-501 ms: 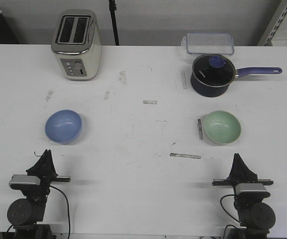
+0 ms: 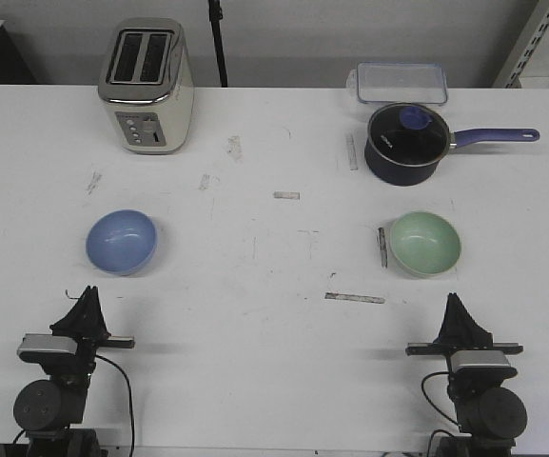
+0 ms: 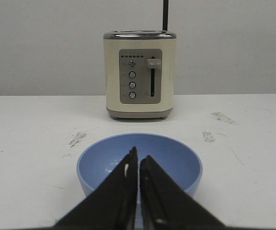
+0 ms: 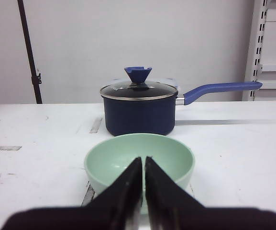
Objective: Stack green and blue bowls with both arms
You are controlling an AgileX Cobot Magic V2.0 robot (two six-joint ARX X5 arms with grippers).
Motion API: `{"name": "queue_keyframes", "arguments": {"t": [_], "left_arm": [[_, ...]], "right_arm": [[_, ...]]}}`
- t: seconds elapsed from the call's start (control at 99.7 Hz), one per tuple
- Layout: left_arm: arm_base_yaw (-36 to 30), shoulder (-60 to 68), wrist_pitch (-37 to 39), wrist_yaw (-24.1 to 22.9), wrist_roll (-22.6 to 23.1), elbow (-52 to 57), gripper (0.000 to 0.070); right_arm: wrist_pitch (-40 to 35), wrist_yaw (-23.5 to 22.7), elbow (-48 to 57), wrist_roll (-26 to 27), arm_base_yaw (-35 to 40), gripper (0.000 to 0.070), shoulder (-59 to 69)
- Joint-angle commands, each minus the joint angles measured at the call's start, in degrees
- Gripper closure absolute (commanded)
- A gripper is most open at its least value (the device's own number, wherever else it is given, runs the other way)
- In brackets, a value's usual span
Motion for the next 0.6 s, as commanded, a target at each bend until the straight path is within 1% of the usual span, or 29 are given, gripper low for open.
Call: {"name": "queue_keyframes", "arguments": {"t": [0.0,0.17,0.361,0.481,0.592], "left_arm": [[-0.02,-0.11,0.85,0.22,-0.42,-1.25,0.0697],[-0.02,-0.11,0.85,0.22,-0.42,-1.25,0.0697],[-0.02,-0.11,0.85,0.22,-0.39,-1.25,0.0697],[-0.02,-0.11,0.85,0.22,-0.42,-1.25,0.0697],[-0.02,-0.11,0.85,0.22,-0.39,-1.25,0.0697]], "right_arm": [[0.92,0.15,-0.04,0.46,0.07,0.0699,-0.02],[3.08,0.15,0.13,0.46,0.07,0.0699,0.02],[2.05,0.26,3.37,0.22,0.04,0.0699,0.66],[0.39,0.94,7.19,-0.15,0.04,0.0699,3.93],[-1.88,1.33,12.07,-2.16,0.04,0.0699,9.70]]}}
